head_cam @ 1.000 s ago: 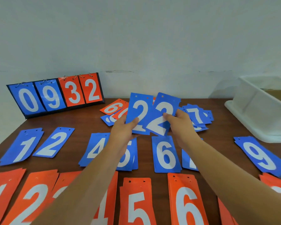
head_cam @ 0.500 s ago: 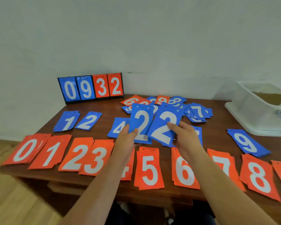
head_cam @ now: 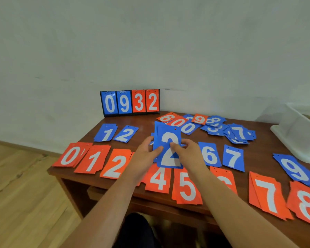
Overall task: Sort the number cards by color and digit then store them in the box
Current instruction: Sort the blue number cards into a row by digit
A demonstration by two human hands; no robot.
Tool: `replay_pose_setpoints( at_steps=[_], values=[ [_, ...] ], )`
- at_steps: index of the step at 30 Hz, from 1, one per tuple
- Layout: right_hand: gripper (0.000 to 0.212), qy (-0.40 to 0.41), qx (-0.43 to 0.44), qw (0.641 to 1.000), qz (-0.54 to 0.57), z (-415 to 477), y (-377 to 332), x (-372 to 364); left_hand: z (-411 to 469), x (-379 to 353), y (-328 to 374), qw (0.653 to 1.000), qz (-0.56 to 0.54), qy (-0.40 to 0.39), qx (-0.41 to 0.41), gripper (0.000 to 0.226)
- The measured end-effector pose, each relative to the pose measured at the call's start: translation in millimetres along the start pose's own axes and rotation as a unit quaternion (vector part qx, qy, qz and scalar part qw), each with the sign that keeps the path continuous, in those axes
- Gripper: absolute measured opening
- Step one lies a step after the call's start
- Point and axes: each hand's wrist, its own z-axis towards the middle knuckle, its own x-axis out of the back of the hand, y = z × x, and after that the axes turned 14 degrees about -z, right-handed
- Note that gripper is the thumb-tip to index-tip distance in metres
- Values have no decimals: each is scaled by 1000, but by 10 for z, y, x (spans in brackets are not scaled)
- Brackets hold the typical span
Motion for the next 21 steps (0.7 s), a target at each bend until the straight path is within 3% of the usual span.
replay_pose_setpoints(
  at_steps=[3,8,15,21],
  values=[
    [28,-52,-25,998,29,5,-72,-49,42,119,12,999,30,26,-2,38],
    [17,-103,-49,992,57,99,-63,-100,108,335,-12,999,10,44,12,26],
    [16,-88,-49,994,43,334,-87,-342,434,625,-70,993,55,101,2,12],
    [15,-37,-20,999,-17,853,-266,-845,1005,1051,-11,969,215,120,-17,20]
  ],
)
